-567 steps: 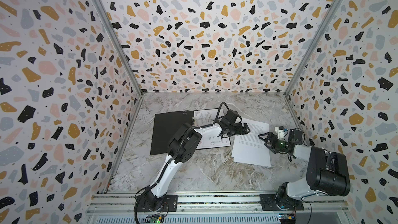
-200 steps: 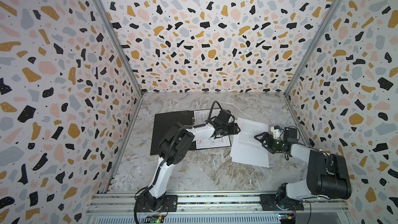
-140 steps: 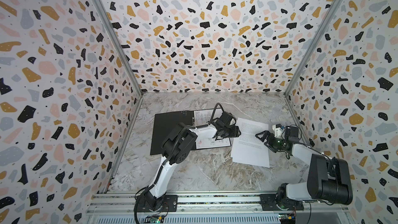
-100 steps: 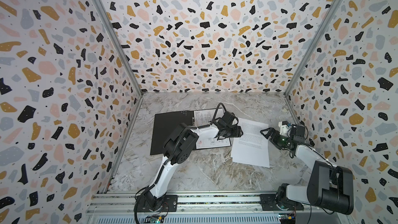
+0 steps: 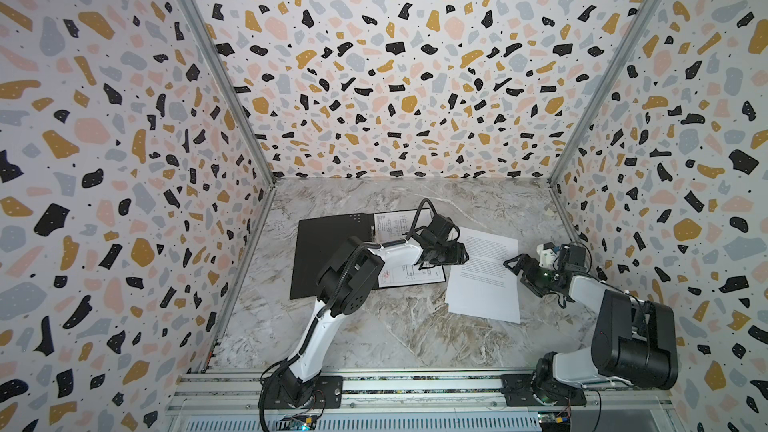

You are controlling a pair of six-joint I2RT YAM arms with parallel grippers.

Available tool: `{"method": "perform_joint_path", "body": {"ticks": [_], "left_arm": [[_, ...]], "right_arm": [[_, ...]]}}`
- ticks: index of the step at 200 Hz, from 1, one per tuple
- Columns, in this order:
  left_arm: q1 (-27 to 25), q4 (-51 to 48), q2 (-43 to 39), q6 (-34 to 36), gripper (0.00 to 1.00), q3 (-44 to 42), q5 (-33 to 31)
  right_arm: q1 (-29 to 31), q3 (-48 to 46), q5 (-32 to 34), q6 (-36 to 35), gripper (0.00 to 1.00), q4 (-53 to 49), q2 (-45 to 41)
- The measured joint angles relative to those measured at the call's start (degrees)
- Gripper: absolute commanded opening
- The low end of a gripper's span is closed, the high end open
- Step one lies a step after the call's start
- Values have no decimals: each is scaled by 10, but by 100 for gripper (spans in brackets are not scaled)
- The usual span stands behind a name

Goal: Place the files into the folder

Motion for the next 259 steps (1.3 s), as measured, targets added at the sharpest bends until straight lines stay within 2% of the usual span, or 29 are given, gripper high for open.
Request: {"method": "perform_joint_path", "body": {"ticks": [62, 116, 175, 259], "left_arm": [[-4, 11, 4, -6, 67, 1, 17], [-5, 56, 5, -40, 68, -3, 46], [8, 40, -2, -33, 73, -10, 24], [7, 9, 4, -10, 73, 4, 14]], "right_arm": [[16, 0, -6, 0, 91, 18, 12], [19, 0, -20, 0, 91, 35, 21], [19, 3, -19, 0, 93, 31, 21], [19, 4, -27, -5, 92, 27, 22]]}}
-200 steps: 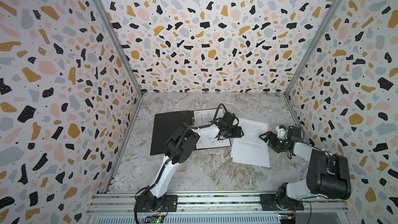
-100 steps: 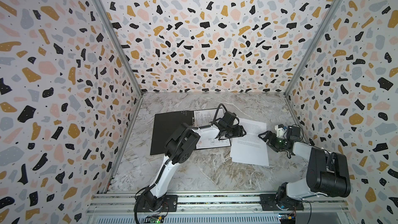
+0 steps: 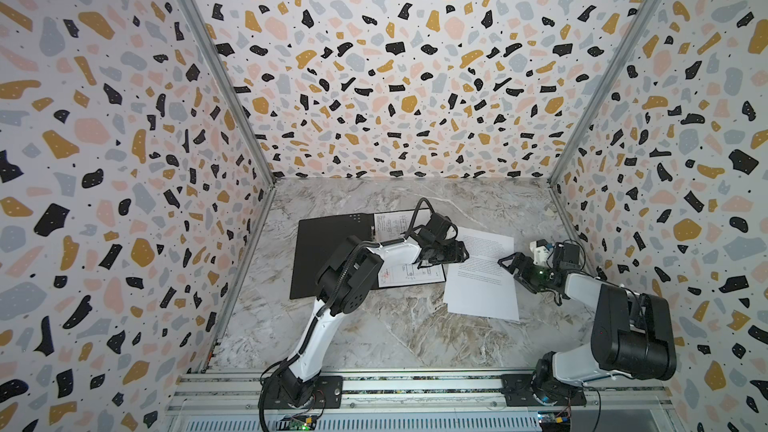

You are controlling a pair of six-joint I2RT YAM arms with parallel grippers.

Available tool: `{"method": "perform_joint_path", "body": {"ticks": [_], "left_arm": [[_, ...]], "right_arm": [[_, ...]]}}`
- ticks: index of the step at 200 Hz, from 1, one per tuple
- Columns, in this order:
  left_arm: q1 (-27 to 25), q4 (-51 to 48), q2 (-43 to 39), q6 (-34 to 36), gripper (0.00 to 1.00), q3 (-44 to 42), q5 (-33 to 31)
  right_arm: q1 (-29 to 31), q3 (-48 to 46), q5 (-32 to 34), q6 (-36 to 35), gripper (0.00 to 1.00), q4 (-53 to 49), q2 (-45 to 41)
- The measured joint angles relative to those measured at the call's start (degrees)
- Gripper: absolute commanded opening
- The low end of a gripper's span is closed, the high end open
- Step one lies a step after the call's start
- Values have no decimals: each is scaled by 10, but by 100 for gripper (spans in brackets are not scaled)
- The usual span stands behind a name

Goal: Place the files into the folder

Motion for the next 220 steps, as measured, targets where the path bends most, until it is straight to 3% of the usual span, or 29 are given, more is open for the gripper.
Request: {"method": "perform_joint_path", "body": {"ticks": [78, 159, 188, 220], "left_arm": [[-3, 3, 5, 4, 73, 7, 9], [-5, 19, 10, -6, 73, 6, 21], [-6, 24, 10, -7, 73, 3, 22], [-6, 26, 9, -4, 74, 2, 20]], "right_arm": [[2, 6, -30, 1, 92, 8, 16], [5, 4, -115, 50, 94, 37, 7], [5, 10, -68, 33, 100, -3, 3], [5, 28, 16, 2, 99, -53, -8]]}}
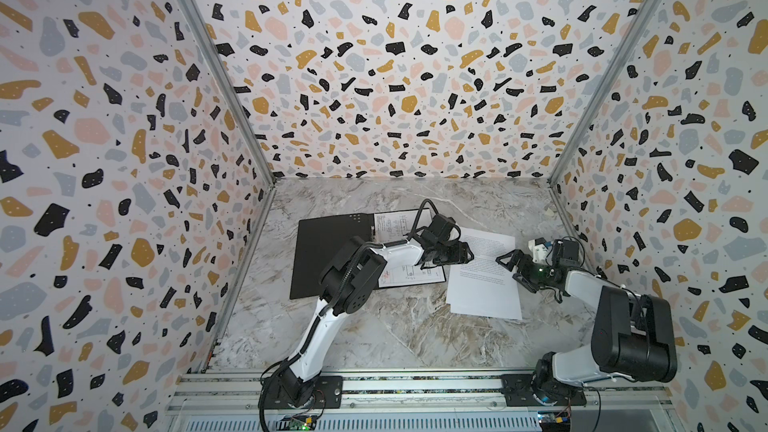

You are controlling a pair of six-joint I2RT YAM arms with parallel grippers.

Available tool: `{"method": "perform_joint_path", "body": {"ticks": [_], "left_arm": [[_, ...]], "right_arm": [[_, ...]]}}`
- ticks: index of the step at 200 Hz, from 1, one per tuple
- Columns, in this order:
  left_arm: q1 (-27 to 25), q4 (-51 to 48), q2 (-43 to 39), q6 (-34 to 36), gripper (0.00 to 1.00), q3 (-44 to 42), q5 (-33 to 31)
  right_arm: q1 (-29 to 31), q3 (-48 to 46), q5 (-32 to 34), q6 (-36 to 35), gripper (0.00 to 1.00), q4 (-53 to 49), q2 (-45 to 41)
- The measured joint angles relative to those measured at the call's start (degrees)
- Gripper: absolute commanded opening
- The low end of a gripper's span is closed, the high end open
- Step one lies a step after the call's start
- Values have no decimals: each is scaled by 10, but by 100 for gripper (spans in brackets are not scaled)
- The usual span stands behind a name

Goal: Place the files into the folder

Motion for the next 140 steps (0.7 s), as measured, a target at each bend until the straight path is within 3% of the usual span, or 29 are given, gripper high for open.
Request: {"method": "perform_joint_path", "body": {"ticks": [53, 140], "left_arm": [[0, -39, -7, 24, 76, 7, -23], [1, -91, -19, 55, 77, 13, -57]], "right_arm": [[0, 3, 62, -19, 99, -7, 0], [2, 51, 45, -36, 98, 24, 65]]}}
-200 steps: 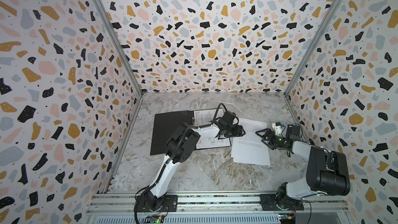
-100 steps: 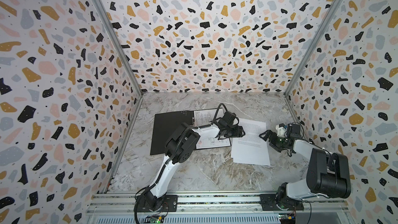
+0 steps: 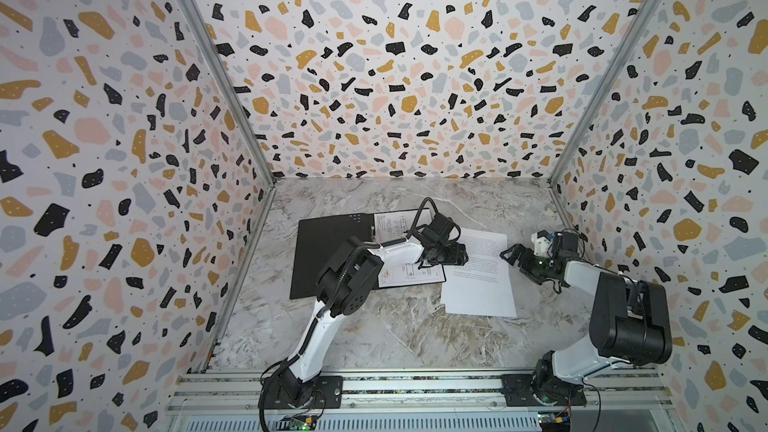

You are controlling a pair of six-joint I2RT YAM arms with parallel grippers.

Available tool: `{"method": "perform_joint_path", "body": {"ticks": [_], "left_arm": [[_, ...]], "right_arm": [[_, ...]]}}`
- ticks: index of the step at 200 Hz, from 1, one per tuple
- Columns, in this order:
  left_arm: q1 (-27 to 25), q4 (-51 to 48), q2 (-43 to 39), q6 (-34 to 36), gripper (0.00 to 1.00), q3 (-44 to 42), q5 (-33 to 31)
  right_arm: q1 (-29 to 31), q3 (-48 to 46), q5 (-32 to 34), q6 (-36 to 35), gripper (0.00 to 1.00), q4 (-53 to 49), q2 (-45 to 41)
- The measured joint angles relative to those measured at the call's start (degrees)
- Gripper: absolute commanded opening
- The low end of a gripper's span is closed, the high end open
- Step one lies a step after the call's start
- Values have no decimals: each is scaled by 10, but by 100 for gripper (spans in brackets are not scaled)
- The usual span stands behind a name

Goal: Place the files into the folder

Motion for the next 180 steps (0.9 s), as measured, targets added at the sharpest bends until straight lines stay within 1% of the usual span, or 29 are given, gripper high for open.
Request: {"method": "perform_joint_path", "body": {"ticks": [36, 66, 97, 125, 180], "left_arm": [[3, -21, -1, 9, 78, 11, -13], [4, -30, -1, 14, 78, 24, -22], [5, -49, 10, 19, 78, 63, -21], [6, -52, 30, 20, 78, 91, -19], [6, -76, 48, 28, 79, 97, -29]], "right_arm": [[3, 13, -4, 0, 96, 7, 16], [4, 17, -8, -2, 92, 10, 24], [17, 50, -19, -5, 88, 17, 60], [27, 56, -25, -10, 87, 23, 70], [29, 56, -39, -11, 86, 28, 74]]}}
